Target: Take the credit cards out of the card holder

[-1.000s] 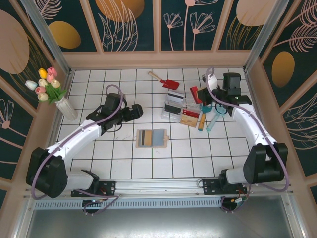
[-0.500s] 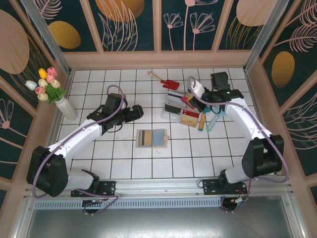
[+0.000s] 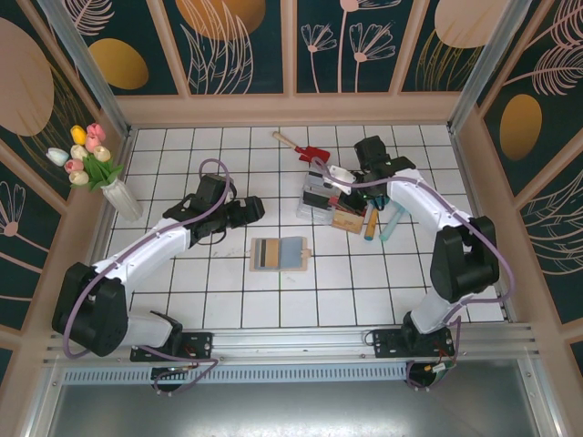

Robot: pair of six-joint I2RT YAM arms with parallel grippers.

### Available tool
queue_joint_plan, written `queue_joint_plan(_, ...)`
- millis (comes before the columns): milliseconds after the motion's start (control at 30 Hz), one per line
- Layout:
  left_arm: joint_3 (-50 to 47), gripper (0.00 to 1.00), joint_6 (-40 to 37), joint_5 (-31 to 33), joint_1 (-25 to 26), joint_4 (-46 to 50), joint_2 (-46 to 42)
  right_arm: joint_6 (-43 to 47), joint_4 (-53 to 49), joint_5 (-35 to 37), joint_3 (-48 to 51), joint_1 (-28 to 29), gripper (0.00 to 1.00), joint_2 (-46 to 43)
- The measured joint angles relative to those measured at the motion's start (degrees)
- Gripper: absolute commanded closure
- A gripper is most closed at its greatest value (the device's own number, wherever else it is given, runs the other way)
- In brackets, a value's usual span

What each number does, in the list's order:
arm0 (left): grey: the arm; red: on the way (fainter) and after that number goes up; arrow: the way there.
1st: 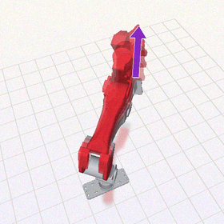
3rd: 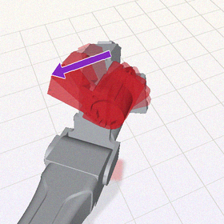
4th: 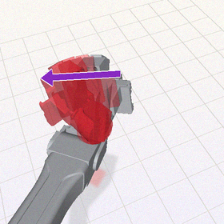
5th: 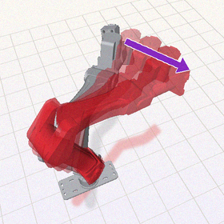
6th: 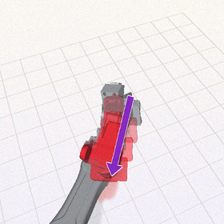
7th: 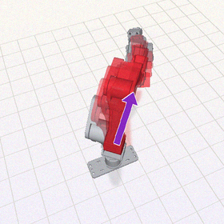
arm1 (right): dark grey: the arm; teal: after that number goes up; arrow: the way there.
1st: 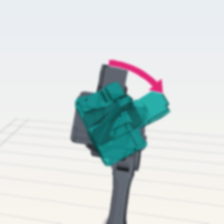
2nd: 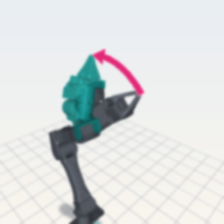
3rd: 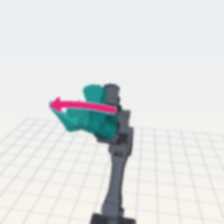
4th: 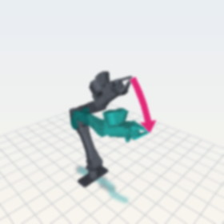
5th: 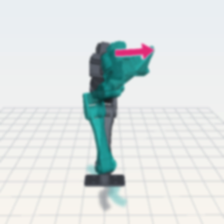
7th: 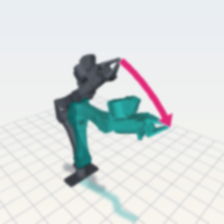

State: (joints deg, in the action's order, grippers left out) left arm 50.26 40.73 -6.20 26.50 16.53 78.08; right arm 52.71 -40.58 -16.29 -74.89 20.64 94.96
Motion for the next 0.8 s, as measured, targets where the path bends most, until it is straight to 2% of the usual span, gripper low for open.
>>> queue_joint_plan(267, 0.0, 0.01, 0.0, -0.9, 0.0, 0.0, 0.1, 1.4, -0.9, 5.9, -1.0, 0.2, 1.00, 1.0)
queue_joint_plan(800, -1.0, 0.02, 0.5, -1.0, 0.0, -0.1, 0.1, 3.0, -0.6, 10.8, -1.3, 1.4, 1.00, 1.7)
